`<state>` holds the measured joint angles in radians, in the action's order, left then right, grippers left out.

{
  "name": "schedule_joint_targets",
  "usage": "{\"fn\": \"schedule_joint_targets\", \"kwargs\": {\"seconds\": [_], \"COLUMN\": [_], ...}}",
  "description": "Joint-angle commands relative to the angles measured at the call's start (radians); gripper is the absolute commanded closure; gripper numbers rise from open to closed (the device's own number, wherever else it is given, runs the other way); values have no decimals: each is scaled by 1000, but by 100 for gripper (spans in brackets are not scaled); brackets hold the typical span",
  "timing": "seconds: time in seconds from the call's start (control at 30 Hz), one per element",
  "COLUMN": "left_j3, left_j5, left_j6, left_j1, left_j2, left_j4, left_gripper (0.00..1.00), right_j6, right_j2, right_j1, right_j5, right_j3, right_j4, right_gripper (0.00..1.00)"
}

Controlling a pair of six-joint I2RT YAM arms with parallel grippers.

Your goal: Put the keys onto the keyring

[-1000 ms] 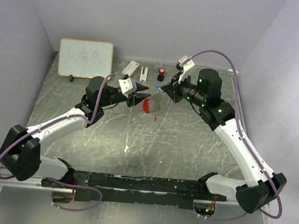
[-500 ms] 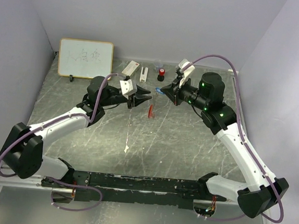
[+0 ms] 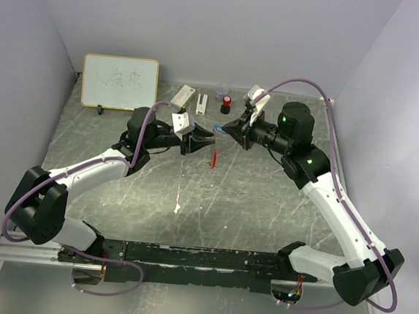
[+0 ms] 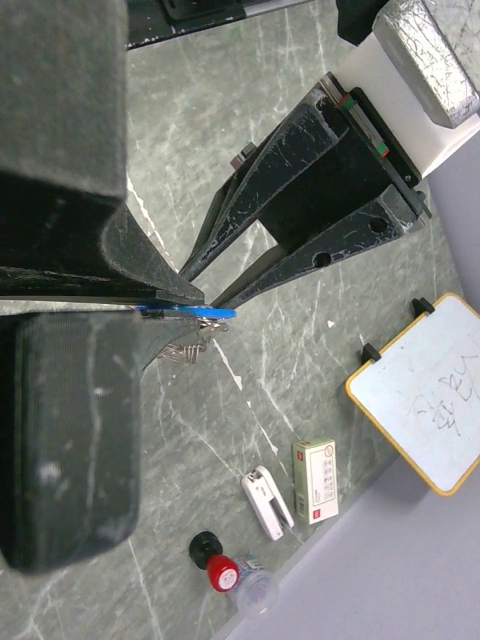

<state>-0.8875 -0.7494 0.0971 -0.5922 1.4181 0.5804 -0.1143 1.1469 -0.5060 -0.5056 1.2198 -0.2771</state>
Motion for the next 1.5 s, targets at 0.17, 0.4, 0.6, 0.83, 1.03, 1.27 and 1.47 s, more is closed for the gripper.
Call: {"fn": "schedule_joint_targets", "kwargs": {"seconds": [0.17, 0.4, 0.6, 0.83, 1.03, 1.27, 1.47], "left_j3": [-31, -29, -27, -32, -31, -32, -24], "left_j5": [17, 31, 18, 4, 5, 16, 23], "left_j6": [-17, -20, -25, -26, -26, -24, -22], "left_j1": [5, 5, 5, 5, 5, 5, 5], "left_j2": [6, 4, 4, 7, 9, 2, -7], "left_j4": [58, 69, 90, 94, 91, 91, 95], "left_gripper": [62, 62, 62, 65, 76, 93, 93], "right_j6": [-28, -39, -40, -36, -33, -31, -21], "right_j2": [-20, -21, -19, -15, -13, -15, -30], "right_j1": [-2, -3, -3, -3, -3, -3, -3], "right_j5": [-53, -80, -88, -90, -88, -87, -54], "right_j3": [-9, -15, -17, -18, -17, -27, -42], "right_j4": [35, 30, 30, 34, 41, 44, 51], "right_gripper": [100, 100, 100, 100, 100, 100, 100]}}
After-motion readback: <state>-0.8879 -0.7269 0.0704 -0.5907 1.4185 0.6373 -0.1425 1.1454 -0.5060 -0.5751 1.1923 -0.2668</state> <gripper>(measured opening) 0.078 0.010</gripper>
